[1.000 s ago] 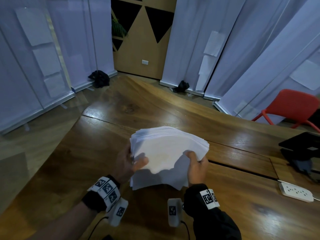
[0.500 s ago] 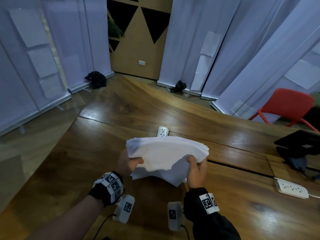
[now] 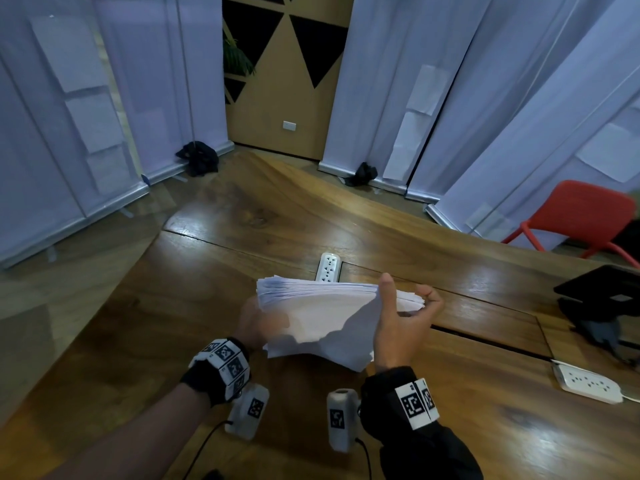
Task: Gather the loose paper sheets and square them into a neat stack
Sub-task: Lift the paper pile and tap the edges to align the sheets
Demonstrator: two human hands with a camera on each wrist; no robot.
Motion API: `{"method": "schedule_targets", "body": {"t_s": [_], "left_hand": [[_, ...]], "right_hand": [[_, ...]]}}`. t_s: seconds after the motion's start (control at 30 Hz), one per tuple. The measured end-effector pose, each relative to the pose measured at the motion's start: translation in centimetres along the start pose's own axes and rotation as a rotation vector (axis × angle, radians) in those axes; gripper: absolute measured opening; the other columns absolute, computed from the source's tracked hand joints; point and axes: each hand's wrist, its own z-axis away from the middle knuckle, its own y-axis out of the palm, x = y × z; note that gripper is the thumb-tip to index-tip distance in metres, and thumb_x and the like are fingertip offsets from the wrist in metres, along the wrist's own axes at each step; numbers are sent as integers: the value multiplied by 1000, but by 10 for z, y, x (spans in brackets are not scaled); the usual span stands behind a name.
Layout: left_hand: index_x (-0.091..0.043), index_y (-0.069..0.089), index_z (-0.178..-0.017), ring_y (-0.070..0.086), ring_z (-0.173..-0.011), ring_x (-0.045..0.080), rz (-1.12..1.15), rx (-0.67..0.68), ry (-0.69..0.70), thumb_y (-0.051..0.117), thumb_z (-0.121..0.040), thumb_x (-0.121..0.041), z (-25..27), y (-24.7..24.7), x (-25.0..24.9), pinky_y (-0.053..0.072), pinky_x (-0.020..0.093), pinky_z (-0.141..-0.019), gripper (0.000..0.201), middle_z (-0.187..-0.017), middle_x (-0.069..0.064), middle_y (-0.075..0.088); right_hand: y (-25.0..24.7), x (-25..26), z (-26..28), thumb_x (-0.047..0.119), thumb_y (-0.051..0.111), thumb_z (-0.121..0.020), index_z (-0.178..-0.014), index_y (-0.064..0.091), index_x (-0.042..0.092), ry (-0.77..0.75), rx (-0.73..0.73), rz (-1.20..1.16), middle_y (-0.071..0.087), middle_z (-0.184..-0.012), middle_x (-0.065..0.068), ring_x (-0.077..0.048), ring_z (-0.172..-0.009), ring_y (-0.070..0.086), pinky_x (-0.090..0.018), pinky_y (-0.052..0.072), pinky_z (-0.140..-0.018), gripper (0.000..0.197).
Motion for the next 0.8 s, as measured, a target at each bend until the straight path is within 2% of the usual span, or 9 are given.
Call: {"method": "schedule_targets", "body": {"t_s": [0.07, 0.17, 0.23, 0.3, 0.37, 0.53, 0.63, 0.73, 0.8], "left_hand": [[-3, 68, -88, 63, -92, 37, 31, -4, -12, 62, -48, -12, -1, 0, 2, 55, 50, -82, 41, -92, 16, 67], [-8, 64, -97, 62, -98, 34, 49, 9, -9, 66, -46, -22, -1, 0, 1, 54, 47, -85, 53, -100, 13, 66], [-10, 63, -108, 63, -101, 30, 78, 33, -21, 67, -43, -35, -2, 0, 3, 54, 48, -89, 69, -108, 13, 68], [-20, 65, -106, 64, -102, 27, 135, 37, -53, 71, -44, -36, -2, 2, 5, 53, 49, -91, 64, -108, 11, 69], [-24, 65, -103, 65, -101, 25, 166, 44, -54, 76, -47, -37, -1, 2, 4, 53, 52, -91, 59, -107, 8, 71], [-15, 64, -111, 68, -98, 21, 248, -8, 27, 79, -52, -40, 1, -1, -5, 57, 43, -83, 65, -105, 6, 72], [-19, 63, -112, 69, -96, 16, 287, -1, 67, 79, -54, -40, 2, 2, -12, 57, 33, -78, 63, -105, 3, 72], [-19, 64, -109, 70, -92, 17, 359, -31, 61, 79, -54, -37, 1, 4, -15, 58, 31, -72, 59, -102, 5, 73], [-20, 63, -106, 70, -88, 15, 416, -57, 54, 79, -53, -31, 1, 4, -18, 56, 23, -65, 56, -98, 5, 72]], "right_hand": [[-2, -4, -4, 52, 68, -75, -103, 39, 39, -10, -9, -20, 44, -103, 20, -21, -111, 47, -39, 42, -95, 42], [-4, -6, -10, 58, 63, -76, -103, 41, 44, -4, -14, -31, 44, -108, 25, -24, -108, 47, -49, 44, -96, 37], [-4, -5, -12, 63, 59, -74, -101, 44, 44, -21, -16, -62, 49, -109, 19, -25, -99, 51, -44, 46, -88, 36], [-4, -6, -12, 61, 54, -77, -106, 48, 33, -41, 4, -94, 54, -106, 9, -12, -77, 51, -27, 44, -72, 41], [-5, -6, -11, 58, 52, -82, -105, 52, 24, -43, 38, -77, 56, -91, 5, -6, -63, 45, -23, 39, -65, 41], [-9, 3, -14, 33, 52, -94, -97, 60, 12, -18, 74, -120, 50, -71, -22, -33, -71, 48, -30, 39, -59, 23], [-7, 5, -15, 39, 50, -91, -93, 62, 20, -69, 112, -137, 67, -86, 0, -8, -86, 62, -31, 44, -79, 23], [-9, -4, -20, 54, 52, -84, -97, 62, 25, -44, 146, -160, 67, -101, 3, -23, -102, 61, -45, 44, -92, 34], [-9, -9, -18, 64, 55, -75, -100, 60, 32, 24, 195, -163, 65, -99, 8, -17, -99, 61, -42, 46, -92, 41]]}}
